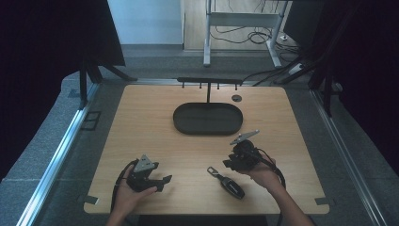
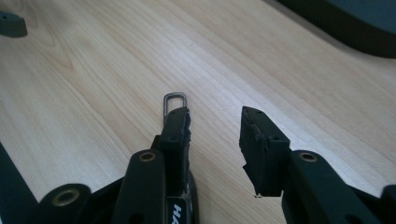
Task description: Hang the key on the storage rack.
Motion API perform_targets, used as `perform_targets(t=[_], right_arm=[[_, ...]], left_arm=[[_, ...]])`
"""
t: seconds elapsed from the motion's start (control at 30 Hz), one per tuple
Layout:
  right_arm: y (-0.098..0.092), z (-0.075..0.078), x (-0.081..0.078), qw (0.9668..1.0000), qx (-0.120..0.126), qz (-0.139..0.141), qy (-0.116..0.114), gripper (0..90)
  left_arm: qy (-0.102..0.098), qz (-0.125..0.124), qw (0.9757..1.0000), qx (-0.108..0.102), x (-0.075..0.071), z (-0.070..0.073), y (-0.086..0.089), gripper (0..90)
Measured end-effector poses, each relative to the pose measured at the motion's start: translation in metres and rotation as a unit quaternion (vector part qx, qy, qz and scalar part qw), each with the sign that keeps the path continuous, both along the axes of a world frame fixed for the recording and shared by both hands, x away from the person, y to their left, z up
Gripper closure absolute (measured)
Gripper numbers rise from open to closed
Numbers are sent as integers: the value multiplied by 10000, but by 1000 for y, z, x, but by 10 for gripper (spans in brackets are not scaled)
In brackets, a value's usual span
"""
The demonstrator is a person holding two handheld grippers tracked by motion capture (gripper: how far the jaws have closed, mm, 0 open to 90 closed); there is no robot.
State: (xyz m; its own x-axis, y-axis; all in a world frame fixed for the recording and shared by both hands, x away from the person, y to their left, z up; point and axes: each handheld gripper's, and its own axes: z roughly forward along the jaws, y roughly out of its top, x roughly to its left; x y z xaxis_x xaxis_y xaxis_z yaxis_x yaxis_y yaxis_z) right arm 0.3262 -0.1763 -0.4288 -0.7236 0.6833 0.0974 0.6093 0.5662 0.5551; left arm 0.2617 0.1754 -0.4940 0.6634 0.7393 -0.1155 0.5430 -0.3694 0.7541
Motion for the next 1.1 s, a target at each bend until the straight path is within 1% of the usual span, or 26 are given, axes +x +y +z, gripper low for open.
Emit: perform_targets(t=[0.03,0.07,0.13,0.2,0.27,0.33,0.37,0.6,0.7,0.73,0.77,1.0,1.07,1.1], right_arm=[[3,-2,0,9999,-63,46,65,637],[3,-2,0,9999,-63,46,65,637],[7,-4,0,9998,-139,104,134,643],[8,-4,0,9997,-160,121,145,643],[12,-7,0,9994,-247,178,180,644],[13,-7,-1,9993,-262,184,196,644],[16,-9,-1,9990,-309,220,233,644],[22,-13,-3,9983,-395,290,301,645],[27,-17,-4,9975,-450,368,400,650],[27,-17,-4,9975,-450,368,400,650],[29,-19,-4,9971,-490,364,453,651],[35,-25,-6,9954,-669,415,554,652],[36,-26,-6,9953,-672,412,570,651],[37,-29,-5,9946,-714,428,614,652]], left_arm=[[0,0,10000,0,0,0,0,253],[0,0,10000,0,0,0,0,254],[-2,-5,10000,-2,0,0,0,253],[-3,-8,10000,-1,0,0,0,254],[-1,-18,10000,3,0,0,-1,254],[5,-22,10000,10,0,0,-1,253],[8,-23,10000,12,0,0,-2,253],[-12,-24,10000,-9,-1,1,-1,253],[-1,-23,10000,-17,-1,1,-1,254],[-1,-23,10000,-17,-1,1,-1,253],[5,-33,10000,-23,-1,1,-2,253],[3,-42,10000,-35,-1,1,-2,253],[1,-38,10000,-37,-1,1,-1,253],[0,-33,10000,-36,-1,1,-1,253]])
